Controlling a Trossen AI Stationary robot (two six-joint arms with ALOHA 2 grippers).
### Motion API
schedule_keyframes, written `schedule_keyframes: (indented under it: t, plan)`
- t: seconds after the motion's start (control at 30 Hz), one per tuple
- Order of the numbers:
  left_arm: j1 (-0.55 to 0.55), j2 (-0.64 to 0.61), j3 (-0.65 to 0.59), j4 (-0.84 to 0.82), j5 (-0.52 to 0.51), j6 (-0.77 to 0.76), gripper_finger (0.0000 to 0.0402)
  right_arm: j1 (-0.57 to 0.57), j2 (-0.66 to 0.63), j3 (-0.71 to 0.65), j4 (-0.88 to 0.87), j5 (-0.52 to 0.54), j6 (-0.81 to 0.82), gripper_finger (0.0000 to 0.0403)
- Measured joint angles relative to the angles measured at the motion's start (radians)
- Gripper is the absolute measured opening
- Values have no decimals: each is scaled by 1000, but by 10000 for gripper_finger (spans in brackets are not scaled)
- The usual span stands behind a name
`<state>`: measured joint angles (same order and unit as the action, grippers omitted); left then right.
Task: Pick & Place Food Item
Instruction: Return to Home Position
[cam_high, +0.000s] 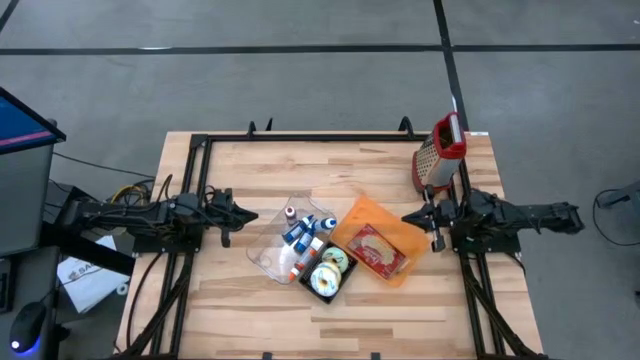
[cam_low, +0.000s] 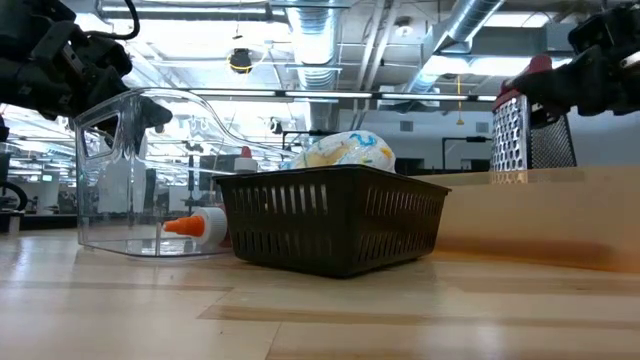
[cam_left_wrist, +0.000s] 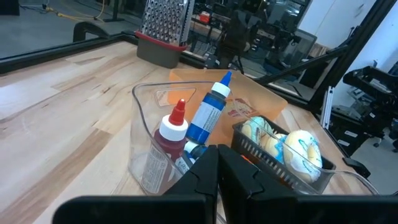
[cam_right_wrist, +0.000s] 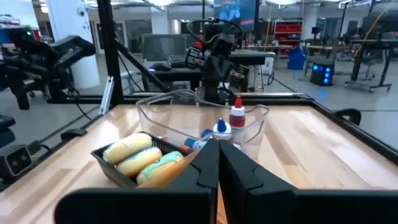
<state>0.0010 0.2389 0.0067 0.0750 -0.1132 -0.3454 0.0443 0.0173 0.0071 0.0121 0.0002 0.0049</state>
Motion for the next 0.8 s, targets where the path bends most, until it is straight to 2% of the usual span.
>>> schedule_keyframes:
  t: [0.1,0.27,0.37,0.8]
  plan:
    - [0,4,0,1,0,0,2,-6,2,1,-1,0,44,0]
    - [0,7,0,2,0,0,2,-6,2,2,20,1,320,0]
    - [0,7,0,2,1,0,2,-6,2,2,21,0,416,0]
    - [0,7,0,2,5,0,2,-6,2,3,21,0,441,0]
